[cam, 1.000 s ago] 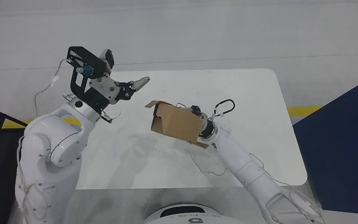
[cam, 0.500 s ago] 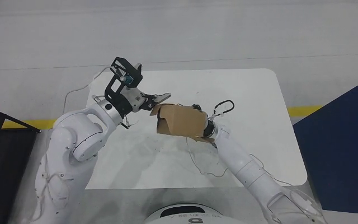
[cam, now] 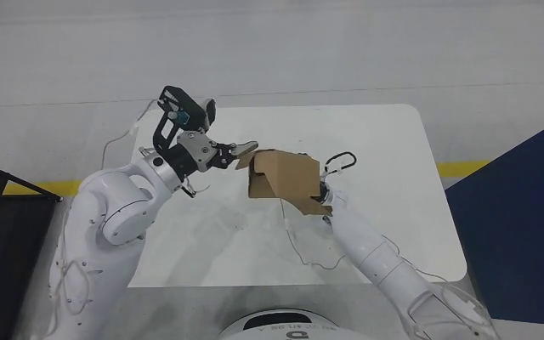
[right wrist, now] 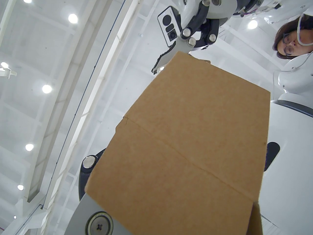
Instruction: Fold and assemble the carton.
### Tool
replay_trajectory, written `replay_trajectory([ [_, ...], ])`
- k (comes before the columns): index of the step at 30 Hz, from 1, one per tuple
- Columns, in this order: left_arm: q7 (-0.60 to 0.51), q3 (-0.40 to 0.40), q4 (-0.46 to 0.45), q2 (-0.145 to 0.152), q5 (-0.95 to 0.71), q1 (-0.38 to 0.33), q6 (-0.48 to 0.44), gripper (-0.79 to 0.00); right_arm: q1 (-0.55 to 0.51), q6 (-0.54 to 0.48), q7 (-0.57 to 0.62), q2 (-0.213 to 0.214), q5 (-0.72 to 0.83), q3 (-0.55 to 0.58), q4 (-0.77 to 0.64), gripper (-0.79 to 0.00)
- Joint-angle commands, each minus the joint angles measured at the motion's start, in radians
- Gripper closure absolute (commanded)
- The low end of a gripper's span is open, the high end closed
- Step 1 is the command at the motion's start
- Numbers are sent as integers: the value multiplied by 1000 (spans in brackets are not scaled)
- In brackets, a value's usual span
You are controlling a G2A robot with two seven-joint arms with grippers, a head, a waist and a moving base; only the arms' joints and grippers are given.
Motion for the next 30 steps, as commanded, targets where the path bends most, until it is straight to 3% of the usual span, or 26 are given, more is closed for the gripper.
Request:
replay_trajectory([
  [1,9,-21,16,1,-50,7,7,-785,0,0,0,2,27,-2,-5,0],
  [10,19,-107,71,11,-201,75,-62,-785,5,-17,17,11,62,-10,10,0],
  [15,26,-75,44,12,-216,88,-100,-785,22,-14,14,8,48,-28,18,0],
  [25,38,17,29,8,-168,37,-51,-785,27,-28,28,6,37,-46,25,0],
  [30,33,12,36,9,-268,28,-71,-785,17,-43,43,10,48,-43,27,0],
])
